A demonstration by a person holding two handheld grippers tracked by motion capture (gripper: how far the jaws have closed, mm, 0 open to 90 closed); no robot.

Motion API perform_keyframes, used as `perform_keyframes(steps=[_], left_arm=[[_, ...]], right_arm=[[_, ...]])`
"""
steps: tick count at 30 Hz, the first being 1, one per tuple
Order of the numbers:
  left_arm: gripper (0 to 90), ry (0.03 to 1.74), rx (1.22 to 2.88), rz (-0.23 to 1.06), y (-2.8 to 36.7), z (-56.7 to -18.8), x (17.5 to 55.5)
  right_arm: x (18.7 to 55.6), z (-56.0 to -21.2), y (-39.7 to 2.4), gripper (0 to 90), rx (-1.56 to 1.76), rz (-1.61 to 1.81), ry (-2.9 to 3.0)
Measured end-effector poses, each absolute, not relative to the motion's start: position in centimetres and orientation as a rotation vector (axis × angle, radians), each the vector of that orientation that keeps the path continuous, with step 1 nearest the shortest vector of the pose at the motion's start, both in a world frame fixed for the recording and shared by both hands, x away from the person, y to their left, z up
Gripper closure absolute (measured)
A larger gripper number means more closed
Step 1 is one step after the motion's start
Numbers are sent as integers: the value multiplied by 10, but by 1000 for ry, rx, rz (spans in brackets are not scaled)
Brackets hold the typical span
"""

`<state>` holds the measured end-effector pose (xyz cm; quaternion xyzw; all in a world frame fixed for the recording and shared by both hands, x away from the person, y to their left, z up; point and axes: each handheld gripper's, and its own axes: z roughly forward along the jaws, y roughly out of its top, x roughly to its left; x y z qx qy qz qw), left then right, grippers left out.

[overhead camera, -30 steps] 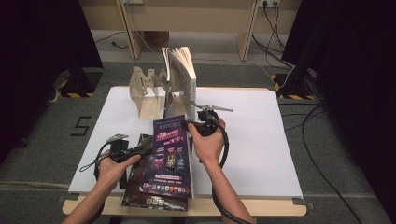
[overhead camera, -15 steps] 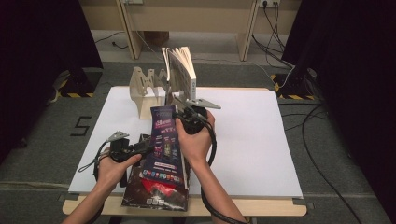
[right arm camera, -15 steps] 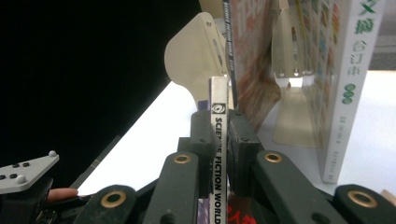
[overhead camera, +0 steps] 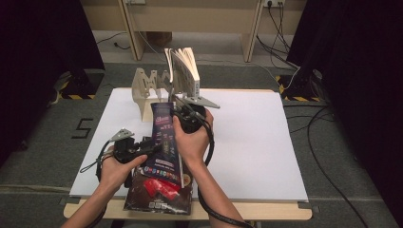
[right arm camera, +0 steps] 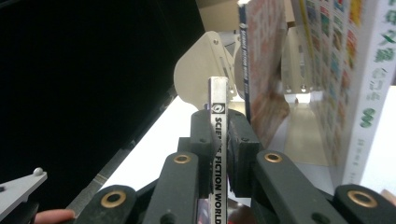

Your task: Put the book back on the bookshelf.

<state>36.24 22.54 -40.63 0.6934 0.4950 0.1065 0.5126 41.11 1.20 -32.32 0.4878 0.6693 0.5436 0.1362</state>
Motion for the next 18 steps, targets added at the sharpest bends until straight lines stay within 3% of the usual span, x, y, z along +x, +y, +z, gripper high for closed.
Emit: perform_keyframes(steps=[18], left_arm=[[353,1087,1688,305,198,-371,360]], right_arm=[[425,-309,36,832,1388,1577,1910]])
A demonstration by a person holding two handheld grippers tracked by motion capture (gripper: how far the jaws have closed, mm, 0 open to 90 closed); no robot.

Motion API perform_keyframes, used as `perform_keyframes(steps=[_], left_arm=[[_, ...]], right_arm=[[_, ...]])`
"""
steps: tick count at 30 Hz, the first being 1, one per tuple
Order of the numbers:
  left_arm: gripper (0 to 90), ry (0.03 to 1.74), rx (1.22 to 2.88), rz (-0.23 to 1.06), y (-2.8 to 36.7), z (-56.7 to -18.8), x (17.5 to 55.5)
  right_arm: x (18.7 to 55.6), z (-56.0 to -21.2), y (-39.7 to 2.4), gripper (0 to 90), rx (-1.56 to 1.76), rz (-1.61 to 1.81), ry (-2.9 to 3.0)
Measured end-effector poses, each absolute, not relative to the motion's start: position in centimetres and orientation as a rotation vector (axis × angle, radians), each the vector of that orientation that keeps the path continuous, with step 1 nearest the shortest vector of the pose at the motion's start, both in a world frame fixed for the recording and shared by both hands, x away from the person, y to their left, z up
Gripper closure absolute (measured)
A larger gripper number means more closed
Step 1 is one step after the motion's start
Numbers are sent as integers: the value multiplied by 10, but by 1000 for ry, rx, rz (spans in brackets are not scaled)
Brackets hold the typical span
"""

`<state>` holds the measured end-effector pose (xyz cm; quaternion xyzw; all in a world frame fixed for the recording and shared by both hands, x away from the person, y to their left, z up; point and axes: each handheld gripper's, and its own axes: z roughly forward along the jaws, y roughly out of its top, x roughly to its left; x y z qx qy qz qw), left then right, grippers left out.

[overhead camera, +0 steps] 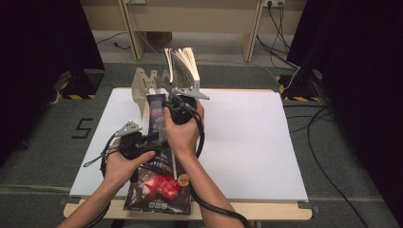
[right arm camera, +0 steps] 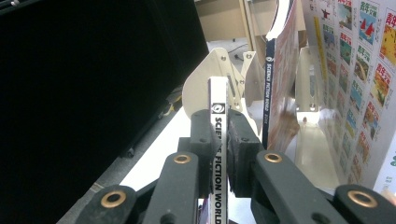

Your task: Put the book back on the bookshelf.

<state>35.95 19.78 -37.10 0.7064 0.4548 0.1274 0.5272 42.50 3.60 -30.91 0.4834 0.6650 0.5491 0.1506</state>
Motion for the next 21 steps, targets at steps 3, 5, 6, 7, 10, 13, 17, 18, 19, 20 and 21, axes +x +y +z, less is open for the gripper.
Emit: perform_keyframes(steps=[3,5,6,7,10,13,17,18,19,20,21], left_arm=[[344,1083,1716,316,192,-370,361],[338,1078,1737,348,187,-369,363],[335,1080,1742,355,185,-368,363],[331,1082,1752,370,184,-367,365],[320,1079,1772,442,177,-365,367],[316,1074,1781,491,171,-364,369],[322,1057,1800,596,167,-364,370],[342,1057,1798,615,167,-365,370],[351,1057,1789,611,169,-366,370],[361,1057,1784,609,170,-367,370],[382,1048,1790,620,170,-368,369]], right_arm=[[427,-309,37,832,1398,1566,1906],[427,-309,38,831,1401,1556,1906],[428,-308,38,831,1403,1557,1903],[428,-307,39,831,1402,1552,1902],[429,-302,41,831,1399,1552,1885],[429,-298,43,832,1389,1556,1868],[426,-291,46,830,1376,1557,1848],[426,-290,46,831,1375,1561,1845],[425,-289,46,831,1370,1561,1843],[424,-288,45,830,1367,1562,1847],[424,-288,45,831,1368,1562,1848]])
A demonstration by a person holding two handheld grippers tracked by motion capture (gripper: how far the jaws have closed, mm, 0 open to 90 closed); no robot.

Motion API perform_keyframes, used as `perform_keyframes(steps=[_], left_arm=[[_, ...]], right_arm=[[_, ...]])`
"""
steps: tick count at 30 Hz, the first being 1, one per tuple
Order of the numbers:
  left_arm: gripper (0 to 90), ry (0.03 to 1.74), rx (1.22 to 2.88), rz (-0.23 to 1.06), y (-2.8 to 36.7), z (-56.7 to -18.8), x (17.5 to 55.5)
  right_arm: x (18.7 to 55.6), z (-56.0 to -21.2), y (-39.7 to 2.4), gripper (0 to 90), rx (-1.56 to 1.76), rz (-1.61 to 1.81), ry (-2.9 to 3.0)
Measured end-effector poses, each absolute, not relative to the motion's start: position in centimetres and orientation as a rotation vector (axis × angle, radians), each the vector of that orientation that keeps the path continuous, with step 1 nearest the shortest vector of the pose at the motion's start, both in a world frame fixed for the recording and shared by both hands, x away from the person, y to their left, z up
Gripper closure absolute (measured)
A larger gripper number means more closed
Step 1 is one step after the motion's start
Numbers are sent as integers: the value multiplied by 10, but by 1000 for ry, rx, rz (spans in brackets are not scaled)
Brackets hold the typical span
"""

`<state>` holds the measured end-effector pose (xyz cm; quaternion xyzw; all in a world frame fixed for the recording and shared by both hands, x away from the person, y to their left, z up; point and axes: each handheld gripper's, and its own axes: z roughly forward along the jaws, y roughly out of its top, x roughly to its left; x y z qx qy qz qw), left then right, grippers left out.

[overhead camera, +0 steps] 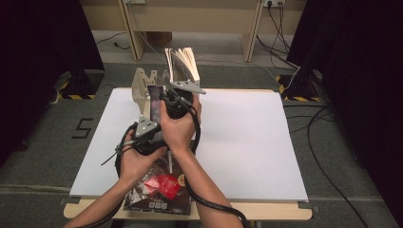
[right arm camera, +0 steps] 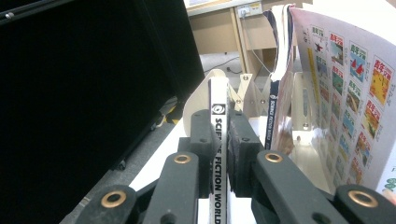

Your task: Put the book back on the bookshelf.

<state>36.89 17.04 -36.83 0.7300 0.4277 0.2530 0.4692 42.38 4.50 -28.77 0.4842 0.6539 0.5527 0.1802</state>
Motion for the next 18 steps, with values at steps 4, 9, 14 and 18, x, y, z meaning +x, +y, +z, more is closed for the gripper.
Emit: perform_keyframes(steps=[4,9,14,18], left_arm=[[481,1073,1771,619,177,-377,367],[606,1146,1750,634,187,-391,370],[707,1217,1764,618,193,-404,376],[819,1242,1742,619,200,-411,376]], right_arm=[[419,-288,48,828,1353,1558,1861],[414,-291,56,819,1307,1532,1894],[408,-298,67,789,1256,1498,1949],[409,-303,71,715,1209,1484,1989]])
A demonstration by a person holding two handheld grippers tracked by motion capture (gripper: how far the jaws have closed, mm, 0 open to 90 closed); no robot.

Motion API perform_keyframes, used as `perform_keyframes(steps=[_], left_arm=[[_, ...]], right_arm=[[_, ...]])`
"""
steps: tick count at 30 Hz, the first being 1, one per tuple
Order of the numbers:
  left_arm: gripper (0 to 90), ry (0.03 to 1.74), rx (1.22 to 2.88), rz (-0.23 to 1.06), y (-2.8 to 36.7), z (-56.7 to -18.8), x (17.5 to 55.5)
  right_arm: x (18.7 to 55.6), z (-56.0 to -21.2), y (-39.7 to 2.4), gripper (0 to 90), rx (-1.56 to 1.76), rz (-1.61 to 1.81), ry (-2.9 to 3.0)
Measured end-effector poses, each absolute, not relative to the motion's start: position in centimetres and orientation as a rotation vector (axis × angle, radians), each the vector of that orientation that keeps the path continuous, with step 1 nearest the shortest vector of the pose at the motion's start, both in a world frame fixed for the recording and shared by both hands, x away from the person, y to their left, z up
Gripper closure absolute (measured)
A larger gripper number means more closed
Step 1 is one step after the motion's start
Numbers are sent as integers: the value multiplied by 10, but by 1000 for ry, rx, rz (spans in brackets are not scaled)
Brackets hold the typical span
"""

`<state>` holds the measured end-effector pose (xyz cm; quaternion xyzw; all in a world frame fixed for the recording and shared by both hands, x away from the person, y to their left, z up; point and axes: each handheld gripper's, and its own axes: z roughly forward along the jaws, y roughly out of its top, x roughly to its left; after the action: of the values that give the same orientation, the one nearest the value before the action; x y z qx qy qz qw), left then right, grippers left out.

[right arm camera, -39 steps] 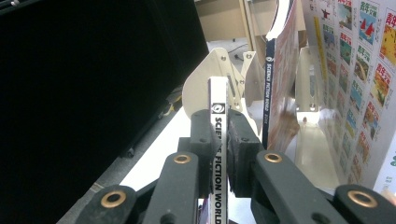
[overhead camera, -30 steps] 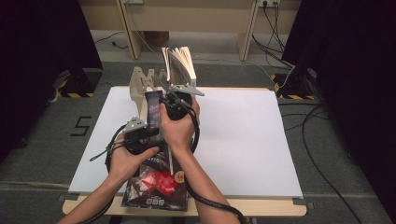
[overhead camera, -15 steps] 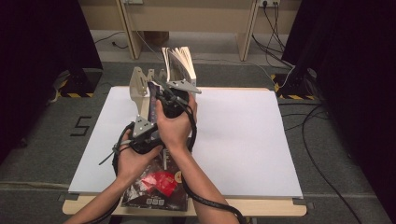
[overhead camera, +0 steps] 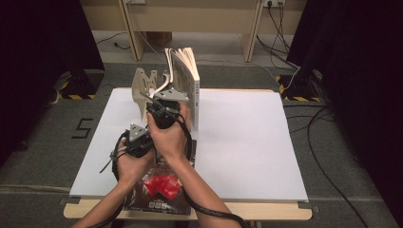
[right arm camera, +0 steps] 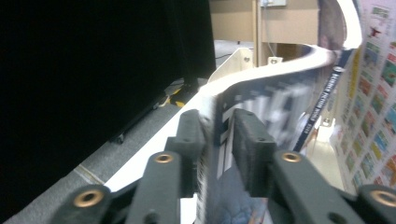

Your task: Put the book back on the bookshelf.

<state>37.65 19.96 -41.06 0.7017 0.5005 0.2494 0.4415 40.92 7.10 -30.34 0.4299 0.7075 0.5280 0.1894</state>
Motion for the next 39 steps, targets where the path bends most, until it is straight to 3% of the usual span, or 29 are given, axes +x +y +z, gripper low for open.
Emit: perform_keyframes(steps=[6,14,28,39], left_arm=[[822,1245,1724,648,206,-413,378],[823,1243,1684,634,213,-413,378],[825,1227,1591,660,228,-398,391],[824,1240,1524,728,239,-380,403]], right_arm=[[404,-296,62,624,1125,1555,2082],[402,-295,-7,609,1233,1607,1923],[402,-388,-112,613,1567,1402,1864],[391,-430,-140,613,1683,1323,1867]])
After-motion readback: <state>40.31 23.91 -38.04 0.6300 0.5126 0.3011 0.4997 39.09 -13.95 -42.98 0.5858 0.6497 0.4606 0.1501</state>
